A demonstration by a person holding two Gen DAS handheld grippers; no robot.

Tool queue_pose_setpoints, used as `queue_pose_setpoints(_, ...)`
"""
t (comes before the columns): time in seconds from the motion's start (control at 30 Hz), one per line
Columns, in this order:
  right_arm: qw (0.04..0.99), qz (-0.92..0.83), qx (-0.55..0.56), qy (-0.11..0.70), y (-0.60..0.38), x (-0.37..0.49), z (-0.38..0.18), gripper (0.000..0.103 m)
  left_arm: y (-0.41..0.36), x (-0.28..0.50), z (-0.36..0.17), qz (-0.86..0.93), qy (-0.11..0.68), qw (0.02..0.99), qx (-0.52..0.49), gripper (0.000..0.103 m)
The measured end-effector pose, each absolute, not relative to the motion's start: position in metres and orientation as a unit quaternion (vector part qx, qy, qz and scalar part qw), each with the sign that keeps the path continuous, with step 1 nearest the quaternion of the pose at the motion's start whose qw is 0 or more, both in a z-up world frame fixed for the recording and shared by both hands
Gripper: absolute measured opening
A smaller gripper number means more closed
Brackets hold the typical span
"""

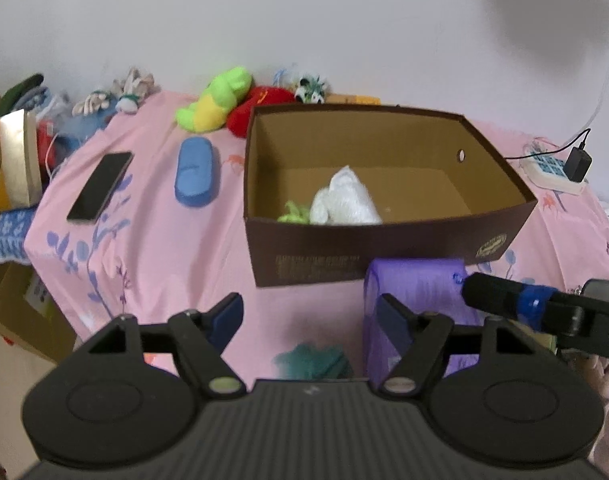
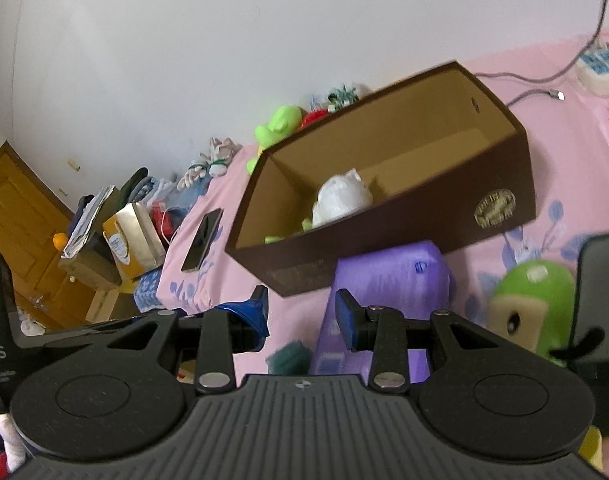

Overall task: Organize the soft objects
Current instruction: 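Move both tools back toward the items beside the purple package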

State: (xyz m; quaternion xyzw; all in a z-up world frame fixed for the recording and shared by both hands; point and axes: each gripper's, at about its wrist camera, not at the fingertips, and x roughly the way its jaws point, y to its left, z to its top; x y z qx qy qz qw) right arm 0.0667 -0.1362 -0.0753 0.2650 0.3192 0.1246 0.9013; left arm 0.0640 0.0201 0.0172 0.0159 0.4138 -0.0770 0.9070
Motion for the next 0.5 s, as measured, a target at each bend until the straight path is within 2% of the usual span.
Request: queue_pose_setpoints(0.5, 0.905, 0.148, 0.170, 0.361, -0.151, 0.015, -0.101, 0.020, 0.041, 0.017, -0.010, -0.088, 0.446, 0.891, 0.015, 0.078)
